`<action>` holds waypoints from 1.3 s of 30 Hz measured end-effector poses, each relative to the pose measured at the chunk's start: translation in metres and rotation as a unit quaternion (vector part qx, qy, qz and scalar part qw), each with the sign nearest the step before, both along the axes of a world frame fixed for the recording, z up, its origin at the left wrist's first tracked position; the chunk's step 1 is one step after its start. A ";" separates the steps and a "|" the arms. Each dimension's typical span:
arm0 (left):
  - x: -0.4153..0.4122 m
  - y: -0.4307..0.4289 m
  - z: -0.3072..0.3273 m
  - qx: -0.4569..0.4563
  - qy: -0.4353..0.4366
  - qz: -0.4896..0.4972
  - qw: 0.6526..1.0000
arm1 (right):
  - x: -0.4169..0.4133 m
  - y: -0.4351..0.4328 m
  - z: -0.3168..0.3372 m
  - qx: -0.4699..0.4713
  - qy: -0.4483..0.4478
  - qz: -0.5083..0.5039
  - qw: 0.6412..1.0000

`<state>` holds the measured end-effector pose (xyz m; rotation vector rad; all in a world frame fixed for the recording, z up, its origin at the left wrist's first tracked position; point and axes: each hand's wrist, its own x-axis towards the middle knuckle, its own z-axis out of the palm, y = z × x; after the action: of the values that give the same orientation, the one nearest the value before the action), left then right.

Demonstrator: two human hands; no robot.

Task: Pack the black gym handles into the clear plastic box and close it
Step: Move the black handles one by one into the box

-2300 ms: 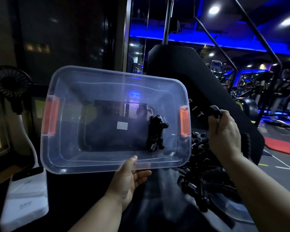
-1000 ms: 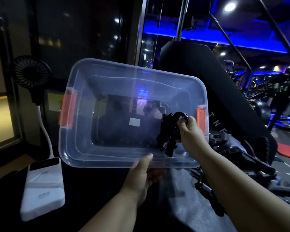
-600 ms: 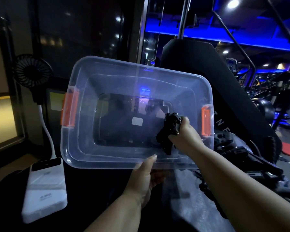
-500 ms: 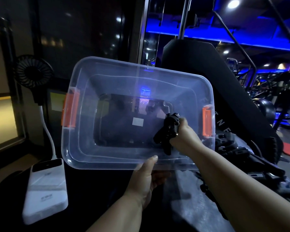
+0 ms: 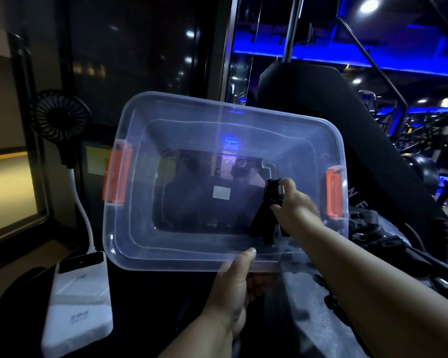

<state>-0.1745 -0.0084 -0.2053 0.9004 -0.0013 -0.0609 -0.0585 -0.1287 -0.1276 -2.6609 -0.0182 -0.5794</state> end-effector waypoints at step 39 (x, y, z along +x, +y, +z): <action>0.011 0.002 -0.011 0.017 0.017 0.027 0.999 | 0.043 0.015 -0.008 -0.370 -0.041 0.019 0.928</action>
<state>-0.1635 -0.0061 -0.2158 0.9336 0.0546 -0.0264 -0.0151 -0.1141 -0.1358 -3.3438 -0.3836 -0.7914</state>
